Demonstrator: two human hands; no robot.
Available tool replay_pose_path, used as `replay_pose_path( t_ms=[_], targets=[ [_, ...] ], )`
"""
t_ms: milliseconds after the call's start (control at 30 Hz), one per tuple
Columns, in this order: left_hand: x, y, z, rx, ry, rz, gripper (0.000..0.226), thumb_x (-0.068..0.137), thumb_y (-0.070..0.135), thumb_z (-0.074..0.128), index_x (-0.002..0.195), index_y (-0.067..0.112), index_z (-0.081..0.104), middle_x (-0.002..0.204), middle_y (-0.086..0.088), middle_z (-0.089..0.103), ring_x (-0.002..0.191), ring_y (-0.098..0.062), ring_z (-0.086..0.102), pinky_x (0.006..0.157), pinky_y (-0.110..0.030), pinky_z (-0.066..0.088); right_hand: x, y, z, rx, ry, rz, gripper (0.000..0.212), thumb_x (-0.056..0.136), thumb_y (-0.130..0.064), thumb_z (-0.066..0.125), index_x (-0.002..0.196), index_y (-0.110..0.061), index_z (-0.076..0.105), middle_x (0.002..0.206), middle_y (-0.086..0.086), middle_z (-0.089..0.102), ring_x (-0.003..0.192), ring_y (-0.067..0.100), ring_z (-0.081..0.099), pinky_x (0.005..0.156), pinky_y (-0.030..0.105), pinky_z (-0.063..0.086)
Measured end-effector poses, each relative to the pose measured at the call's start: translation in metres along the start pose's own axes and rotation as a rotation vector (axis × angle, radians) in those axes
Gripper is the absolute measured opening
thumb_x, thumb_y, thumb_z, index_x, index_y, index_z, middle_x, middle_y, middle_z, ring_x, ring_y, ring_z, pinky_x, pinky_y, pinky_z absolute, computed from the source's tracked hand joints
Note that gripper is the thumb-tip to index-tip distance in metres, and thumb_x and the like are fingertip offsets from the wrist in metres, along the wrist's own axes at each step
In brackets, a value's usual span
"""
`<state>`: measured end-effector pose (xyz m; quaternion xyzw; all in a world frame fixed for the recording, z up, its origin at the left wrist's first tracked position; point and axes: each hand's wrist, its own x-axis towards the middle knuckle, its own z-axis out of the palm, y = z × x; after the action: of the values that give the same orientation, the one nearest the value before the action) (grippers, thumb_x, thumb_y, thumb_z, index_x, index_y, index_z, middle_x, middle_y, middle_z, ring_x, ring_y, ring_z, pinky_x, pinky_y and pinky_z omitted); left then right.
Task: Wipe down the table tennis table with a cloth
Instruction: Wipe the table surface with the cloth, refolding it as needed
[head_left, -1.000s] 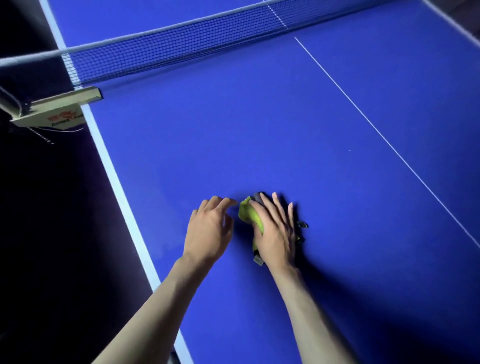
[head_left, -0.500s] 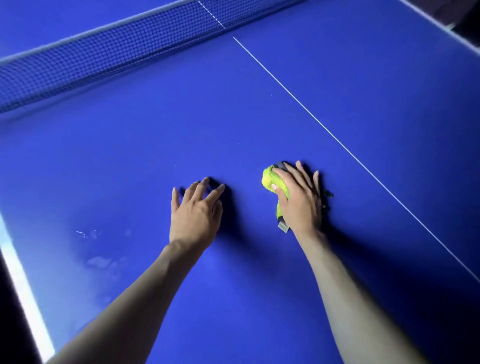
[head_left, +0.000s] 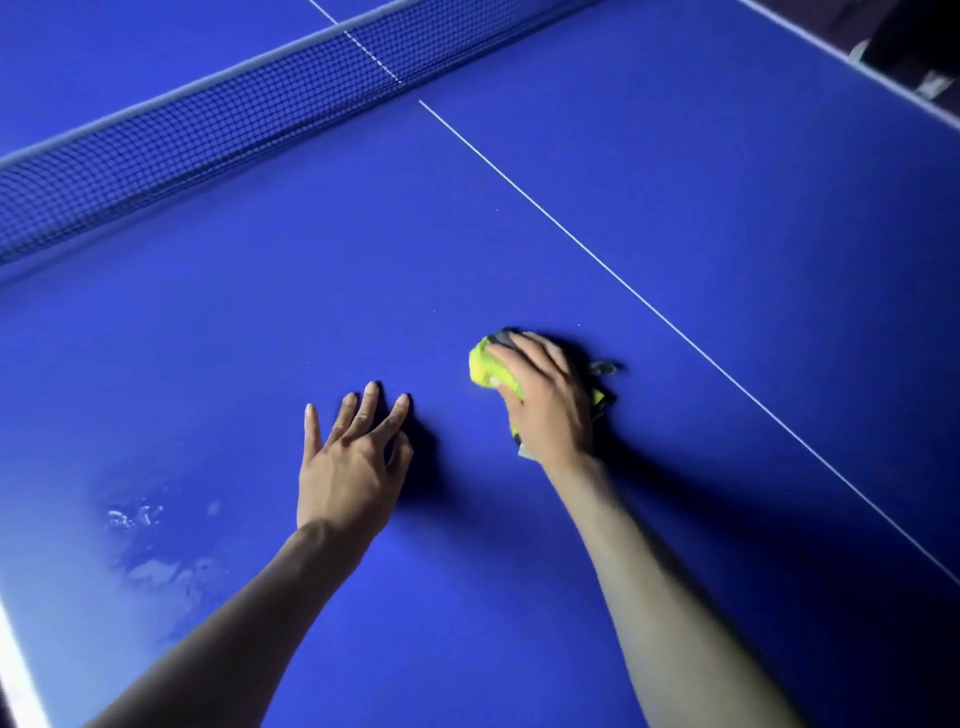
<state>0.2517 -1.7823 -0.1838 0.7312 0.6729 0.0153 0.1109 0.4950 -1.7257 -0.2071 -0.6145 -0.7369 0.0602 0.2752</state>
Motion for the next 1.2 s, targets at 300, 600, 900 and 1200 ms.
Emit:
replay_pose_path(
  t_ms=[300,600,900,1200],
  targets=[
    [0.004,0.007,-0.016,-0.019,-0.106,-0.015,0.050,0.106,0.037,0.033,0.156,0.041,0.034,0.166,0.004,0.027,0.154,-0.016,0.019,0.125,-0.054,-0.005,-0.073,0.005,-0.045,-0.099,0.033,0.249,0.091,0.060,0.007,0.087,0.142,-0.023,0.061,0.153,-0.003,0.053,0.124,0.029,0.056,0.105,0.042,0.048],
    [0.003,0.005,-0.013,0.000,-0.078,0.030,0.052,0.105,0.039,0.027,0.157,0.039,0.033,0.166,0.002,0.028,0.153,-0.019,0.024,0.127,-0.047,-0.001,0.003,0.106,-0.044,-0.115,0.362,0.711,0.042,0.095,-0.013,0.065,0.136,-0.020,0.061,0.140,0.012,0.058,0.126,0.039,0.051,0.109,0.048,0.039],
    [0.008,-0.003,-0.008,0.093,-0.030,0.083,0.065,0.095,0.041,0.012,0.154,0.036,0.039,0.160,-0.001,0.041,0.147,-0.019,0.037,0.127,-0.048,0.008,0.074,0.065,-0.011,0.027,0.192,0.515,0.038,0.093,-0.018,0.068,0.128,-0.030,0.065,0.133,-0.005,0.064,0.124,0.027,0.057,0.102,0.041,0.042],
    [0.009,-0.003,-0.004,0.064,-0.090,0.053,0.056,0.101,0.033,0.036,0.156,0.040,0.031,0.165,0.002,0.031,0.150,-0.018,0.028,0.127,-0.049,0.007,0.068,0.081,-0.023,0.190,-0.156,0.148,0.042,0.098,-0.007,0.063,0.137,-0.023,0.065,0.144,-0.005,0.059,0.140,0.014,0.046,0.111,0.008,0.024]
  ],
)
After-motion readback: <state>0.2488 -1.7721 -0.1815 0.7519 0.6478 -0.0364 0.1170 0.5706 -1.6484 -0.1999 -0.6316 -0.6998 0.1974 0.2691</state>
